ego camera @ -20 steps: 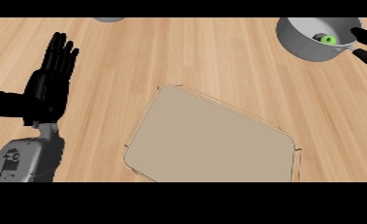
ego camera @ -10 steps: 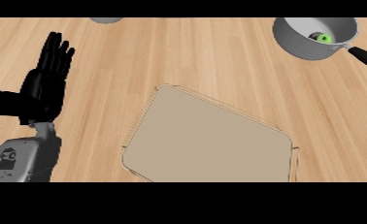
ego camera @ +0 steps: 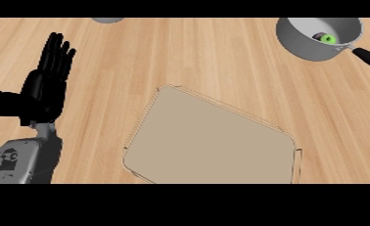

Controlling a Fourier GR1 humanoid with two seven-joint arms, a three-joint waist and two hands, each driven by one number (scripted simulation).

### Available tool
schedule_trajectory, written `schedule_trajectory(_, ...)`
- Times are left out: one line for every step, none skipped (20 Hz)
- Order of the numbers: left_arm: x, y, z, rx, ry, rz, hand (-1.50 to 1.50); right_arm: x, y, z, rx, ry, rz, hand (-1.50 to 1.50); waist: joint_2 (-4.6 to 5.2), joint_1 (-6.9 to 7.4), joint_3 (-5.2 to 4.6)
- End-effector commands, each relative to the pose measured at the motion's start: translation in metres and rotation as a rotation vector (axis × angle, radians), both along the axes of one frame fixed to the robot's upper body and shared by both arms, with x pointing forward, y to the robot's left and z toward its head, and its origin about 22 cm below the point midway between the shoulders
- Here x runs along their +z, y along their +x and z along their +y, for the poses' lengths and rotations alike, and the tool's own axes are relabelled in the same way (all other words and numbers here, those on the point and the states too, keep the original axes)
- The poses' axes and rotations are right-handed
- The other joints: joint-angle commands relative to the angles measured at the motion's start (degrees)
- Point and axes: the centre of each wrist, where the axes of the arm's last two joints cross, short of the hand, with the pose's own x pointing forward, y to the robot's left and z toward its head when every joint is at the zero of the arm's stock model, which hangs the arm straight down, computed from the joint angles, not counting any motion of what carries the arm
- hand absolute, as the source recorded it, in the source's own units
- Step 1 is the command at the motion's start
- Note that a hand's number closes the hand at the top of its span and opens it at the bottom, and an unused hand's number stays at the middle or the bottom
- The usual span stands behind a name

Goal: Pick the eggplant from the tray and place it in the pot

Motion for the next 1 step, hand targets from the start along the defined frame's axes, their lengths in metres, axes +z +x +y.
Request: schedule_trajectory(-0.0039,0.0024,0.0002,-0.001,0.013,-0.013,0.0,0.0126,-0.038,-0.0081,-0.04,-0.028,0.0,-1.5,0.14,0.42,0.0)
